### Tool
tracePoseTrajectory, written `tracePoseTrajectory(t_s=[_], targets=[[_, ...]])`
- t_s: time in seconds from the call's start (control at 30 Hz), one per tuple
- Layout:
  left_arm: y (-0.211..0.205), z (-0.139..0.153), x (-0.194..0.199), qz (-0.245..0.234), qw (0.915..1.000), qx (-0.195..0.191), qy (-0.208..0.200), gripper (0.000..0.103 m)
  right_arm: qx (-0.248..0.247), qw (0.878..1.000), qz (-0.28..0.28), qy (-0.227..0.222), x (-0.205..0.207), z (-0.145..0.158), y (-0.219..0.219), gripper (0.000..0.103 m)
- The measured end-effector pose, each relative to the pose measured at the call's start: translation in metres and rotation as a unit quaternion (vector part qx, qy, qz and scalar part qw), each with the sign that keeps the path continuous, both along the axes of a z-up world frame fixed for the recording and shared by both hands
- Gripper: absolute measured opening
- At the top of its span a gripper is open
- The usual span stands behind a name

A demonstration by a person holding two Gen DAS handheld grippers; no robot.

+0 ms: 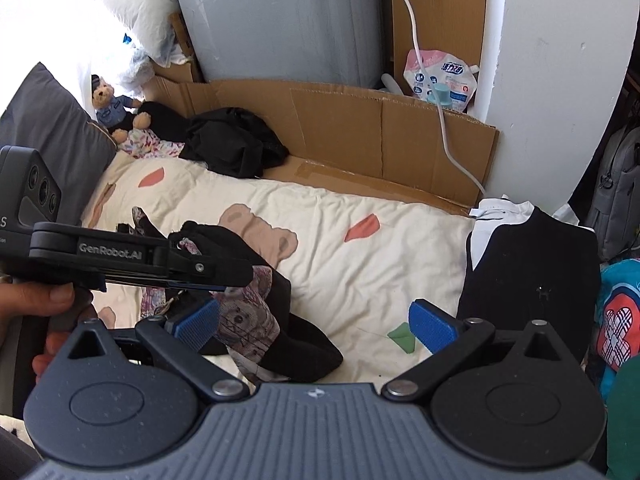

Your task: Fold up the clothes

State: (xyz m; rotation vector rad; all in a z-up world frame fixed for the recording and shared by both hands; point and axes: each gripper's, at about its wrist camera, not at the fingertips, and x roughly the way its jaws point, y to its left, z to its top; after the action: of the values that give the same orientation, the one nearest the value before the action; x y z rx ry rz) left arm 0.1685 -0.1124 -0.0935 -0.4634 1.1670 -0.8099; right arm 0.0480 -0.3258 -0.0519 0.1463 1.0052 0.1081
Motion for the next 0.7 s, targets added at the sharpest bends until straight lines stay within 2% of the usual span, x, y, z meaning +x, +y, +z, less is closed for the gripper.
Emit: tracePoseTrajectory(t_s=[0.1,0.17,0.3,0.4,0.57,0.7], targets=[[-0.001,-0.005,0.0,-0.013,0.9997,0.019,0.003,0.072,-0.003,1.0,0.008,0.006,0.001,-0.005,0.002,0.103],[0.0,-0.01,0.002,-0.025,0.9989,0.035,0.016,0.073,-0.007,1.0,0.016,0.01,0.001,-0.009,0.004,0.103],[0.012,-0.01,0.009,-0.025,0.9981,0.055,0.012,0.073,-0.016,0.999,0.021,0.029,0.0,-0.019,0.008,0.103],[0.028,-0.005,0.019,-0.002,0.9977,0.068,-0.004,0.073,-0.029,0.998,0.02,0.046,-0.005,-0.023,0.013,0.103],[0.065,0.019,0.033,0.025,0.994,0.094,-0.052,0.072,-0.045,0.998,0.022,0.034,-0.015,-0.014,0.023,0.103],[0.105,0.038,0.039,0.067,0.9896,0.103,-0.075,0.072,-0.062,0.998,0.023,0.017,-0.015,-0.007,0.028,0.103]])
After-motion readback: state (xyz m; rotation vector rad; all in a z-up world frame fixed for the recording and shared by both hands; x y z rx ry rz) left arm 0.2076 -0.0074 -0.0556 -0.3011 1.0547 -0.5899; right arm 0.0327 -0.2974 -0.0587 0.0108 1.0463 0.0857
